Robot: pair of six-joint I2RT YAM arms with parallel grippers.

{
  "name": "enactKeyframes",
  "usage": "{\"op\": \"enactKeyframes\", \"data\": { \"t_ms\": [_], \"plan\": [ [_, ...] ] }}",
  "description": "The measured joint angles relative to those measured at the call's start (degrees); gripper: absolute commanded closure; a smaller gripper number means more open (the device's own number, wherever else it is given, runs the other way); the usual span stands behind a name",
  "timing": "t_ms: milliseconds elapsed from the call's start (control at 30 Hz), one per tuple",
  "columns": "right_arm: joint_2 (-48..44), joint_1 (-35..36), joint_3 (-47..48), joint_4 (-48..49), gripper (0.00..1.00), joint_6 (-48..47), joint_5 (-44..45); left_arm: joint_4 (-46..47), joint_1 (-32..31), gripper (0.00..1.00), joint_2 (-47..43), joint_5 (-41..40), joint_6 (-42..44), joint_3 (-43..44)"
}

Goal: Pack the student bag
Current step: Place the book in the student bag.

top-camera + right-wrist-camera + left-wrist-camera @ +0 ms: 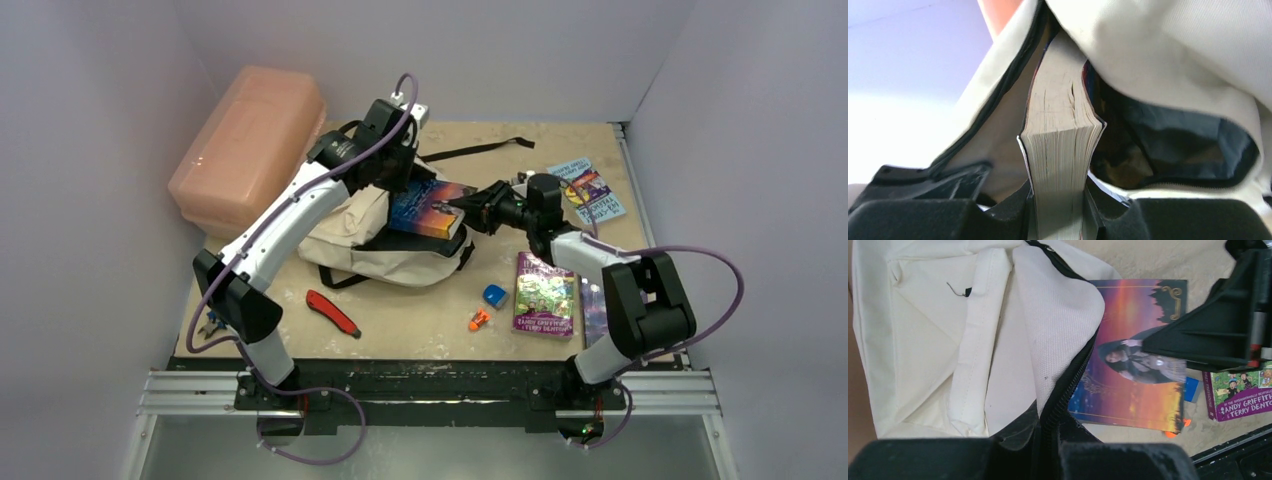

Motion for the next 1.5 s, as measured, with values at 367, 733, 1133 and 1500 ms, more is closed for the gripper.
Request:
{"op": "enactKeyframes", "data": {
  "t_ms": [367,733,1133,1500],
  "plan": [
    [7.32,6.62,2.71,3.58,1.00,0.00,8.68,-2.12,-2.01,1.00,0.07,1.64,3.61,6.73],
    [19.74,10.29,3.63,18.99,1.00,-1.81,10.86,-1.18,-3.96,1.00,1.49,7.13,5.86,6.93],
    [29.29,12.35,8.98,31.08,1.00,-4.50,11.93,1.77,-4.26,1.00,1.60,10.08,12.00,5.73],
    [32.33,12.02,10.40,33.68,1.00,-7.34,12.63,3.04,-4.87,1.00,7.52,6.29,19.67,10.75]
  ]
}}
